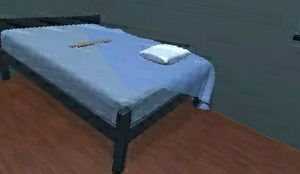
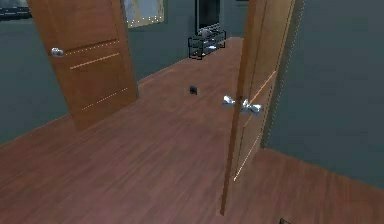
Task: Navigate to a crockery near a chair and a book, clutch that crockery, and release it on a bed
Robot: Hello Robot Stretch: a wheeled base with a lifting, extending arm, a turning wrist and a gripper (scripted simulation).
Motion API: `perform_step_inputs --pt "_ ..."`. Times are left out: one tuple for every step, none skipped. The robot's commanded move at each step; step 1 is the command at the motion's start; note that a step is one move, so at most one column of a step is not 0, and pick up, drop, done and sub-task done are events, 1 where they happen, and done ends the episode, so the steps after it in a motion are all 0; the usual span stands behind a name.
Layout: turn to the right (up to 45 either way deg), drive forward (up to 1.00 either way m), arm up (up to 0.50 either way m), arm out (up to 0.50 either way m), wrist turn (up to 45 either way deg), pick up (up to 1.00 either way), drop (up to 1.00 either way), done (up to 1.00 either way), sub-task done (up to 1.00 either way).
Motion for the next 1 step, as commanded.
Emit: perform_step_inputs --pt "3.0 0.00 0.00 0.00 0.0 0.00 0.00 0.00 0.00"
